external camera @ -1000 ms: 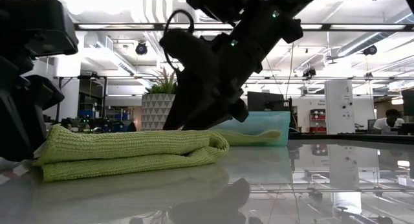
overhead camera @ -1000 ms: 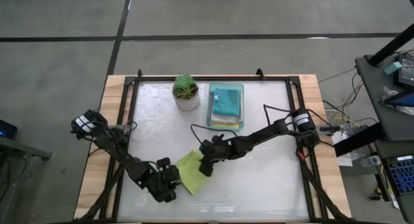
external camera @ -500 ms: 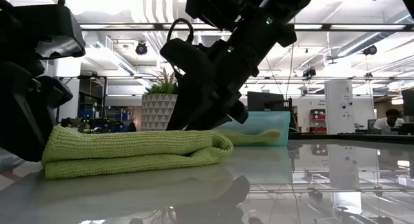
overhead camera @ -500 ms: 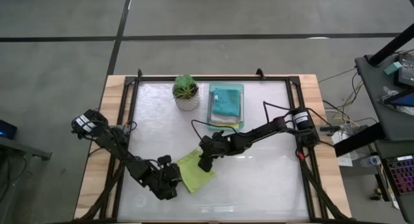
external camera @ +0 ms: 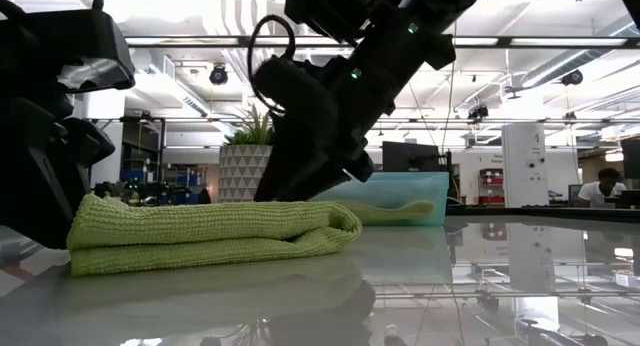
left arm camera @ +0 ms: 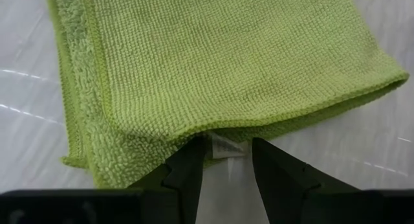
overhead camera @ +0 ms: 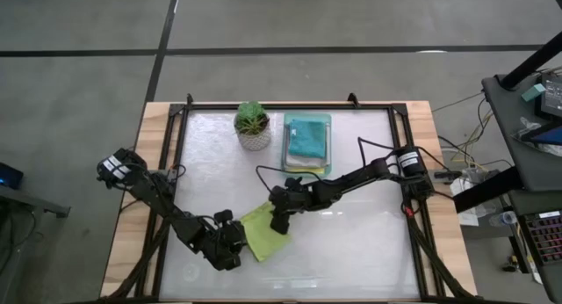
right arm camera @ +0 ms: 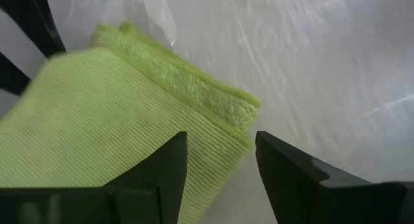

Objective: Fold microfiber towels
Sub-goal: Fold the green microfiber cloth

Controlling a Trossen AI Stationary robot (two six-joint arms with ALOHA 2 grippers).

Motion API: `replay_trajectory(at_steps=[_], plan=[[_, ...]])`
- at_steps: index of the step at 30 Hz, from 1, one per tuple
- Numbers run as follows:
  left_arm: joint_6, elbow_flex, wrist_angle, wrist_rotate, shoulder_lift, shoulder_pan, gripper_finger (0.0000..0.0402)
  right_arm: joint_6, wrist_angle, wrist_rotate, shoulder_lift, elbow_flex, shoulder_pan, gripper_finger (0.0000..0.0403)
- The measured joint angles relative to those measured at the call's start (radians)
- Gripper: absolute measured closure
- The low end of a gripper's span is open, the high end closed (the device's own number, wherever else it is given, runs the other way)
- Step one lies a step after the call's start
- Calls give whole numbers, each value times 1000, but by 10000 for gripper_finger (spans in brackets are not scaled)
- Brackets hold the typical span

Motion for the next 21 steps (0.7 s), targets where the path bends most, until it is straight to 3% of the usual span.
replay_trajectory(at_steps=[11, 21], plan=[[0, -2, -2, -1, 0, 4, 281, 42, -79, -84, -32, 6, -11, 229], [0, -2, -6, -2, 0, 4, 281, 78, -190, -89, -101, 6, -8, 224]])
